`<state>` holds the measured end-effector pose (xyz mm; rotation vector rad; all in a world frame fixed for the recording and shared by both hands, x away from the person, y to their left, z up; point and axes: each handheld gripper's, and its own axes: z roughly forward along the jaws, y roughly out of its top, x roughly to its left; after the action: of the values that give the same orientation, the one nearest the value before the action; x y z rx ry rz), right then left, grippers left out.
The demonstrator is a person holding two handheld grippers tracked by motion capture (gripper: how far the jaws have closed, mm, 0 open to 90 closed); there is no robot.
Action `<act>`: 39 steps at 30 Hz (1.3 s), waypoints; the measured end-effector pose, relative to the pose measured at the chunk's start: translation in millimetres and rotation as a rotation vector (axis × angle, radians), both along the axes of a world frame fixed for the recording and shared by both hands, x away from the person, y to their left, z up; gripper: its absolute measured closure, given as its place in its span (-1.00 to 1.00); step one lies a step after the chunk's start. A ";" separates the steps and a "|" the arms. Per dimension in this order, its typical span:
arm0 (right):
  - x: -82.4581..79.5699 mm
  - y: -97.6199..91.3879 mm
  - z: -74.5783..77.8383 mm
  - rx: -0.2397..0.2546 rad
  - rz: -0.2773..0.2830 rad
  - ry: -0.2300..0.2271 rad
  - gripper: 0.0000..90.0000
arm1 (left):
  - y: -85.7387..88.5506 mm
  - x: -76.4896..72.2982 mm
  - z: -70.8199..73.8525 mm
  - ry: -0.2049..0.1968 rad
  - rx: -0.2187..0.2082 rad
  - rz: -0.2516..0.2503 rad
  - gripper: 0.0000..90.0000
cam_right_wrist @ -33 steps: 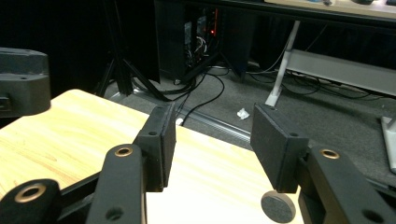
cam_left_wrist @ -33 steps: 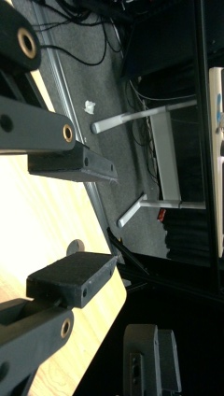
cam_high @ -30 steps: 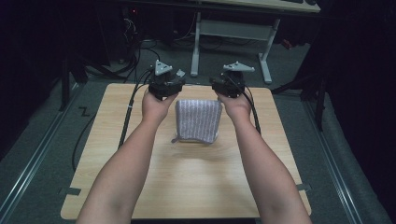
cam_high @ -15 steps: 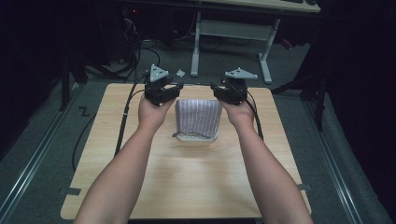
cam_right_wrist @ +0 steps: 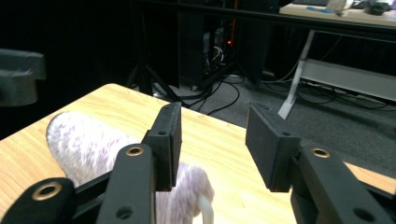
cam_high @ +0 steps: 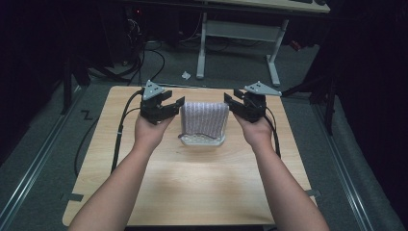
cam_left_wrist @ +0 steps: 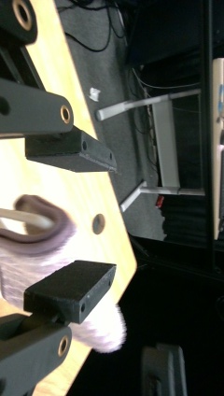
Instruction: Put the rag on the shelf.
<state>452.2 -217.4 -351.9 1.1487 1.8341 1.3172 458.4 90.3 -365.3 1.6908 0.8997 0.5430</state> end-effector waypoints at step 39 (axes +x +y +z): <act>-150.3 -28.6 -162.7 -0.140 0.062 0.177 -0.07 | 79.3 -140.1 -151.0 0.249 0.235 -0.068 -0.22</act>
<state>301.9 -246.0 -514.6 1.1734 2.0696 1.1305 318.2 169.6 -516.4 2.0275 0.9803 0.4097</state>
